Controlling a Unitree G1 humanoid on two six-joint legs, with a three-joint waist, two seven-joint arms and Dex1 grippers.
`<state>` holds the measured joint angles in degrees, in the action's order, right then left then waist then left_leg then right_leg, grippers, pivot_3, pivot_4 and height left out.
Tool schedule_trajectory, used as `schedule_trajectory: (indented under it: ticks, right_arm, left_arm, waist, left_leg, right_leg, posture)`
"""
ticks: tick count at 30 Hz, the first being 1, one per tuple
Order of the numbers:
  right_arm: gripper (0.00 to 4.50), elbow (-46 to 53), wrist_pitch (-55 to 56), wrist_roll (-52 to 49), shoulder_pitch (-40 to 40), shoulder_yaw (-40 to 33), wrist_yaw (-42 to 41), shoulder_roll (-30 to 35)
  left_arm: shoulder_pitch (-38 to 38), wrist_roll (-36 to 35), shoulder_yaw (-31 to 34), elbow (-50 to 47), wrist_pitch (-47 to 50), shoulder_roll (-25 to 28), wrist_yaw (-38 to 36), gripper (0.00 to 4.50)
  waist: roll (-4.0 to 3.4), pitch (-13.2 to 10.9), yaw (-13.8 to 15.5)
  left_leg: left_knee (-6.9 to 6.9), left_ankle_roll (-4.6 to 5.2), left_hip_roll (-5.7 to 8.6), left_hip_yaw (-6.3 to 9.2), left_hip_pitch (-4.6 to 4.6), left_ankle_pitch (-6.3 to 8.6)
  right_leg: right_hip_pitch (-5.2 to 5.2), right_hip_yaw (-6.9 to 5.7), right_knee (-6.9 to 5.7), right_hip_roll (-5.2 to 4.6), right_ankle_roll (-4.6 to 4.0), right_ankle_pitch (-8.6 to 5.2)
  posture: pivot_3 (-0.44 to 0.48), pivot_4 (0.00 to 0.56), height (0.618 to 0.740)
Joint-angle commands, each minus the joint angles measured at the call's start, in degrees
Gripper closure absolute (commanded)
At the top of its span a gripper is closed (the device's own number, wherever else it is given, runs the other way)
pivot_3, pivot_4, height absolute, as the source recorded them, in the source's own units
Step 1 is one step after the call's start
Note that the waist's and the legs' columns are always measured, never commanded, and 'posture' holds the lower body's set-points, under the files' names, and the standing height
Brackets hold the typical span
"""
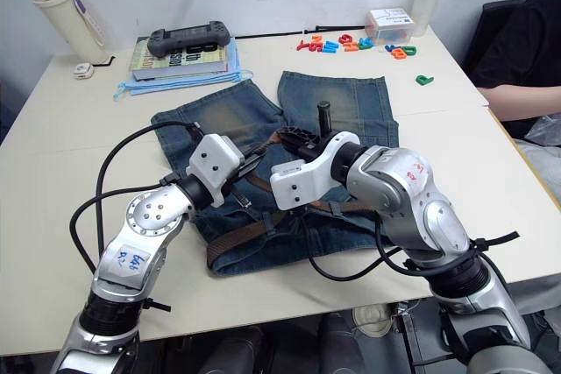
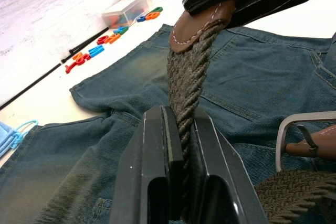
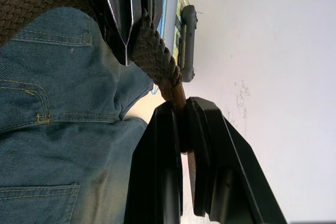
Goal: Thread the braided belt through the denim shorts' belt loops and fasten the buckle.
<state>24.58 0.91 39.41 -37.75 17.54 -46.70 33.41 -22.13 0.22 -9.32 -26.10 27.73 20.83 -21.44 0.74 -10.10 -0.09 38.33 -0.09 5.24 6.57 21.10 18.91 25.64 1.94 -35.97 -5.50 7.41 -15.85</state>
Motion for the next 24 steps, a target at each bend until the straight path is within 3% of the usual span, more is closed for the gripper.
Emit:
schedule_trajectory:
  ticks: [1,5,9,12,13,19,24]
  right_arm:
    - [4.50,3.0,-1.3,-0.5,0.4,-0.8,0.0,-1.2]
    - [4.50,4.1,-6.7,-2.2,1.4,-1.8,-0.7,-4.1]
    - [2.87,5.7,-13.0,-4.0,1.9,-4.1,0.2,-7.6]
    - [1.17,7.6,-16.5,-4.9,2.2,-5.2,-0.4,-8.5]
    - [0.90,8.9,-19.4,-6.2,2.4,-6.4,-0.7,-9.5]
    - [0.90,15.8,-38.5,-12.9,9.6,-13.3,-5.9,-10.0]
    - [0.90,18.2,-54.3,-16.1,17.9,-13.0,-4.2,-12.6]
  left_arm:
    - [-0.4,-1.7,1.3,-2.1,0.0,-1.4,-0.1,4.45]
    - [-1.1,-4.8,4.0,-1.6,3.0,-4.0,0.4,4.45]
    - [-1.0,-7.0,5.4,-1.6,5.1,-5.4,0.2,4.50]
    - [-0.6,-8.3,6.0,-1.5,5.9,-5.9,0.2,4.50]
    - [-0.4,-9.0,6.2,-1.7,6.2,-6.1,0.1,4.50]
    - [-1.5,-14.9,11.4,-1.9,9.6,-8.9,1.4,4.50]
    - [-2.3,-21.5,16.4,-2.0,11.8,-11.4,2.5,4.50]
  waist:
    - [0.00,0.0,0.0]
    - [0.00,0.0,0.0]
    - [0.00,0.0,0.0]
    - [0.00,0.0,0.0]
    - [0.00,0.0,0.0]
    - [0.01,0.0,0.2]
    - [0.01,0.0,0.1]
  left_leg:
    - [0.00,0.00,0.00,0.00,0.00,0.00]
    - [0.01,0.00,0.00,0.00,0.00,0.00]
    - [0.01,0.00,-0.01,0.02,0.00,0.00]
    - [0.04,0.00,0.01,0.03,0.01,0.00]
    - [0.03,0.00,0.01,0.03,0.01,0.00]
    - [0.03,0.01,0.02,0.09,0.03,0.00]
    - [0.08,0.01,0.01,0.09,0.03,0.01]
  right_leg:
    - [0.00,0.00,0.00,0.00,0.00,0.00]
    - [0.00,0.00,-0.01,0.00,0.00,0.00]
    - [0.01,0.00,-0.02,0.00,0.00,0.00]
    - [0.01,-0.01,-0.02,-0.01,0.00,0.00]
    - [0.01,-0.01,-0.02,-0.01,0.00,0.00]
    - [-0.01,-0.06,0.00,-0.03,0.00,0.00]
    - [-0.02,-0.06,-0.04,-0.04,0.00,0.00]
  posture:
    - [0.000,0.150,0.707]
    - [0.000,0.150,0.707]
    - [0.000,0.150,0.707]
    - [0.000,0.150,0.707]
    - [0.000,0.150,0.707]
    - [0.000,0.150,0.707]
    - [0.000,0.150,0.707]
